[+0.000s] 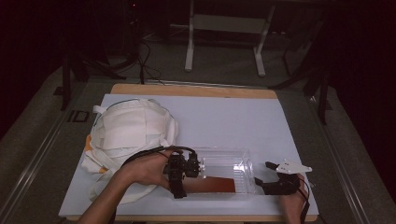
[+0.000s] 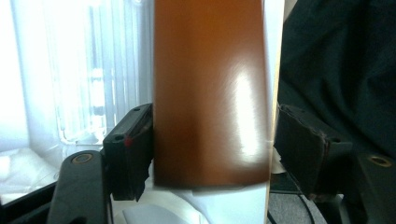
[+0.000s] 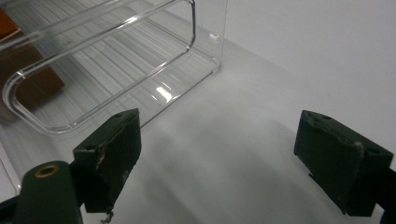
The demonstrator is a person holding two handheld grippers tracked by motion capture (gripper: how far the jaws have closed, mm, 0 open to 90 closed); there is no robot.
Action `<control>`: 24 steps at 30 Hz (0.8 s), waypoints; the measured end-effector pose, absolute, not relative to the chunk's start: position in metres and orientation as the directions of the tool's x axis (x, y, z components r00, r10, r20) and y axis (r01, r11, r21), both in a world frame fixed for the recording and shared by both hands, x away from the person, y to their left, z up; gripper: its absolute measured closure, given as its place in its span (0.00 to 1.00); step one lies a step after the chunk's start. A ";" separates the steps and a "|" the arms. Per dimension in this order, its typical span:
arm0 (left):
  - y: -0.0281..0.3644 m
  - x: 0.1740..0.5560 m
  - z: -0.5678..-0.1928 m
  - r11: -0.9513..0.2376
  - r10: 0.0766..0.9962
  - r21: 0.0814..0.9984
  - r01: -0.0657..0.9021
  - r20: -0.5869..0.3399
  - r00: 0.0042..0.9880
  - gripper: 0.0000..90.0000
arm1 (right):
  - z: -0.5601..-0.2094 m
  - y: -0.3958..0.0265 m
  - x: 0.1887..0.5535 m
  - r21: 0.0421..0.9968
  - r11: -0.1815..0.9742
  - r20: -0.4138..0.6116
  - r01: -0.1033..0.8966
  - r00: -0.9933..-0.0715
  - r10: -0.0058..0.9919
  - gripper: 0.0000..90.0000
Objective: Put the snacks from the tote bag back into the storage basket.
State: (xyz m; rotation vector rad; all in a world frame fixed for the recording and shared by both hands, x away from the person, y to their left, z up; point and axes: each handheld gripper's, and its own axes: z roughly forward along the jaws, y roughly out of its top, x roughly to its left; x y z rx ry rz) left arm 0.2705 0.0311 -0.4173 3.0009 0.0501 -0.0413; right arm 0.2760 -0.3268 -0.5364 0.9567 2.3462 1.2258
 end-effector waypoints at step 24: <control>0.051 0.273 -0.408 -0.985 0.073 0.158 0.071 0.005 0.997 0.33 | -0.536 -0.327 0.276 0.815 0.404 0.022 0.415 -0.720 0.694 0.16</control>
